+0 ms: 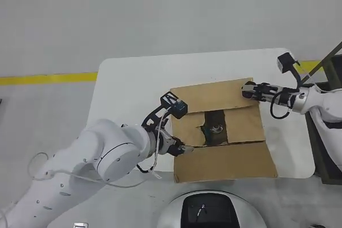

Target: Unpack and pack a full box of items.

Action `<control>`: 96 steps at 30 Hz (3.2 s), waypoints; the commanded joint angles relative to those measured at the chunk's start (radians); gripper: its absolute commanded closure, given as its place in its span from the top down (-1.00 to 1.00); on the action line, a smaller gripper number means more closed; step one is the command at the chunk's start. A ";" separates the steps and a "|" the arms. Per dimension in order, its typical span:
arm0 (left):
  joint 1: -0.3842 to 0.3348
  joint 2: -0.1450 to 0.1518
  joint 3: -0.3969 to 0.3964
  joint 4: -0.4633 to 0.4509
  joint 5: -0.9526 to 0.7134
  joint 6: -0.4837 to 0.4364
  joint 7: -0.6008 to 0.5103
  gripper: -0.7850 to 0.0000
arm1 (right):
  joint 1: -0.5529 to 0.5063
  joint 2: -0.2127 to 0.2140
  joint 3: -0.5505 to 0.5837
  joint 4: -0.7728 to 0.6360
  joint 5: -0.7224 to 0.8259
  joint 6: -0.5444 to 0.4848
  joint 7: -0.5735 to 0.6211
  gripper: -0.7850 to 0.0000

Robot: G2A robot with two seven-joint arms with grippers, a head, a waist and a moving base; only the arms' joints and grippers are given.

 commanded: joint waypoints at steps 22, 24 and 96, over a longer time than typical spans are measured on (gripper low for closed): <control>-0.002 -0.001 0.003 0.001 0.001 0.000 0.000 1.00 | -0.130 0.021 0.032 -0.185 -0.087 0.021 -0.098 -1.00; 0.010 0.000 -0.002 0.006 0.002 -0.007 0.025 1.00 | -0.135 0.022 0.033 -0.189 -0.098 0.018 -0.119 -1.00; 0.490 0.034 -0.270 -0.159 0.554 -0.169 0.229 1.00 | -0.098 0.026 0.005 -0.263 -0.093 -0.021 -0.218 -1.00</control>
